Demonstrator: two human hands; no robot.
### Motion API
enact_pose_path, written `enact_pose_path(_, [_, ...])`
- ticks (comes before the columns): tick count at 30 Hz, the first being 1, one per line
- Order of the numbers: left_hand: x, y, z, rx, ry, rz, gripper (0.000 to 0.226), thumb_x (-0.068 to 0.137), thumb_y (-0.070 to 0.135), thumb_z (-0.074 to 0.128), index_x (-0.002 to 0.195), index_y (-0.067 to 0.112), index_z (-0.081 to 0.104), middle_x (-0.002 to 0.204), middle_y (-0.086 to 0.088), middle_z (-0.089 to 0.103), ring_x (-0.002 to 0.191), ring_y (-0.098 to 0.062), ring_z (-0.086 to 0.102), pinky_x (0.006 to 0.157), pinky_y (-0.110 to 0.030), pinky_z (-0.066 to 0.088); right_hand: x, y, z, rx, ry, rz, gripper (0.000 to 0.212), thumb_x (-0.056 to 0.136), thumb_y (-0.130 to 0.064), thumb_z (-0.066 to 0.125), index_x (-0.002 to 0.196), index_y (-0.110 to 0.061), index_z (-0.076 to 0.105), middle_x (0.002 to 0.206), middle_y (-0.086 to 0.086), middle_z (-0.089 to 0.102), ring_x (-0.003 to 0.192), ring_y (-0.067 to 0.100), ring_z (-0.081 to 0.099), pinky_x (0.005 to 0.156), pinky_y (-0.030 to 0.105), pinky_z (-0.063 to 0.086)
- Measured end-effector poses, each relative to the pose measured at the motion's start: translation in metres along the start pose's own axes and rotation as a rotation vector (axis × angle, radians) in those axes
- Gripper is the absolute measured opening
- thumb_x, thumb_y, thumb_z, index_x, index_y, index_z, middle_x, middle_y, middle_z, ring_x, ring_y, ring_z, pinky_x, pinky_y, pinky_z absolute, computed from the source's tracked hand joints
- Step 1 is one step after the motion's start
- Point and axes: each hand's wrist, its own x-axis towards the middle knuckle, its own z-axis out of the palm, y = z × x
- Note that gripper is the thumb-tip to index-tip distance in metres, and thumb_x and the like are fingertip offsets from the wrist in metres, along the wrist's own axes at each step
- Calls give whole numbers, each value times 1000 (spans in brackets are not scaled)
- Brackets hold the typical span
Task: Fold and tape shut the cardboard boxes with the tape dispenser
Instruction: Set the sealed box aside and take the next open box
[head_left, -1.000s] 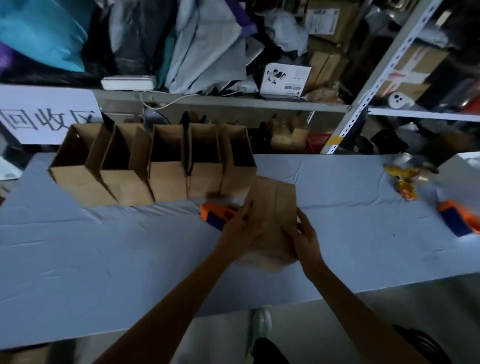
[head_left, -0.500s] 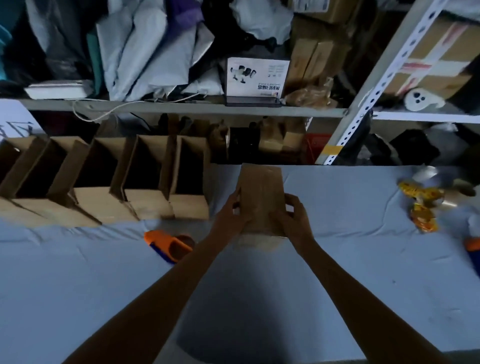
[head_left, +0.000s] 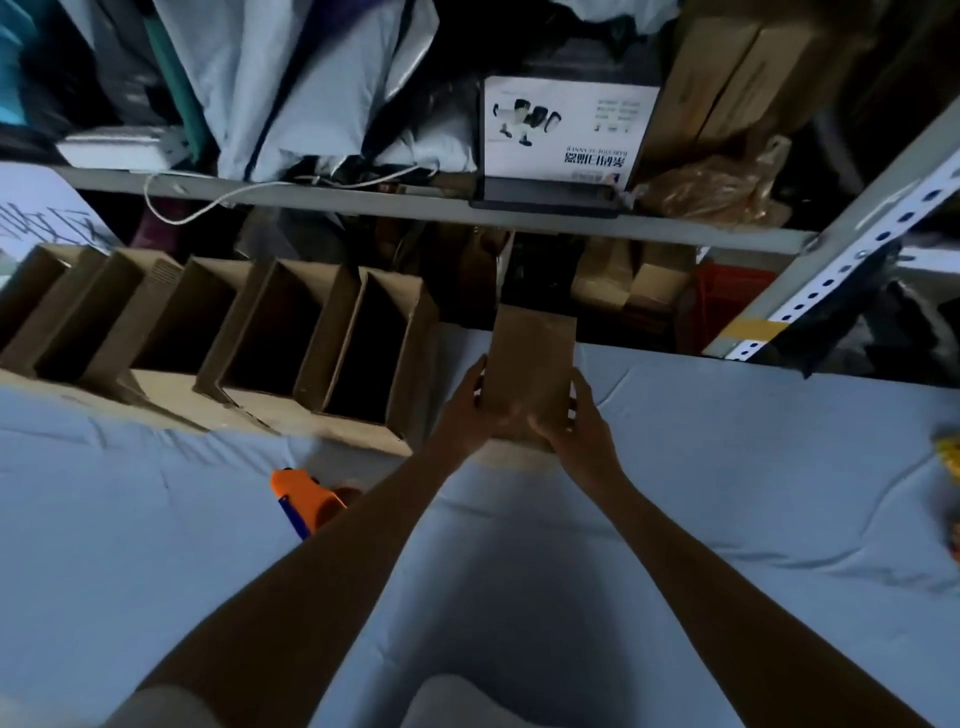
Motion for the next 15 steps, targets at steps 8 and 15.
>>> enact_pose_path(8, [21,-15,9,-44,-20,-37,83,82,3,71,149,19,26,142,-9,44,121,-22,52,93,-42,53,15,-5,-12,-67,48,35,80,79,-21,70,146,-32,28,120,2,55,89,12,58,71,29,53])
enact_pose_path(15, [26,-14,11,92,-5,-63,88,82,15,73,151,23,19,138,-14,47,115,-31,56,94,-46,51,14,-13,-11,-146,41,55,84,76,-23,75,145,-25,28,122,9,57,99,24,59,87,47,53])
